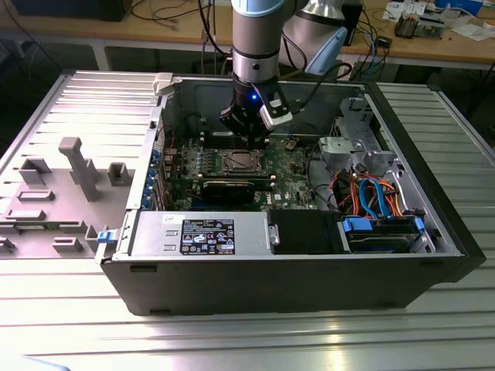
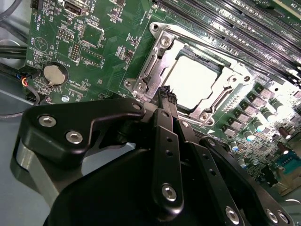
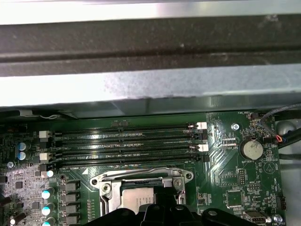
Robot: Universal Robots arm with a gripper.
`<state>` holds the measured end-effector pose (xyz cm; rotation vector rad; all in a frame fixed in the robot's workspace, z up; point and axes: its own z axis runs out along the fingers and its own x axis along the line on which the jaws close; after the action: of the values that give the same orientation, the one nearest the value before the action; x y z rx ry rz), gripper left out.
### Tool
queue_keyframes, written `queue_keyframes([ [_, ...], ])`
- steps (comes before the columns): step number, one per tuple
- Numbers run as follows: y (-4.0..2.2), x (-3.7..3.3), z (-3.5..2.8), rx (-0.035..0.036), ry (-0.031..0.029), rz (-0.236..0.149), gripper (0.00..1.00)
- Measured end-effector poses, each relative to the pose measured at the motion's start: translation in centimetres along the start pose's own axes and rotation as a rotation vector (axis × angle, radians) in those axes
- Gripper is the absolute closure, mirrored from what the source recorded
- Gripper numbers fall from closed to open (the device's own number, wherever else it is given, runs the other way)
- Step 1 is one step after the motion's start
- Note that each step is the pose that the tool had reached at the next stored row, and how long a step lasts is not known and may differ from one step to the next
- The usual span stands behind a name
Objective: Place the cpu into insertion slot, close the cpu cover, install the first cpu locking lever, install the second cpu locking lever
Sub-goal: 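Install the second cpu locking lever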
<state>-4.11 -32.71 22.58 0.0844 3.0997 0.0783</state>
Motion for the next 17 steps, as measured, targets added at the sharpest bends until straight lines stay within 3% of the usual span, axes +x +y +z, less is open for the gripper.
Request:
queue_keyframes([
  [11,-0.01,-0.01,-0.22,-0.0002,-0.0001,0.0,0.89],
  [17,-0.41,-0.03,-0.35,0.0005,0.0007,0.0,0.89],
])
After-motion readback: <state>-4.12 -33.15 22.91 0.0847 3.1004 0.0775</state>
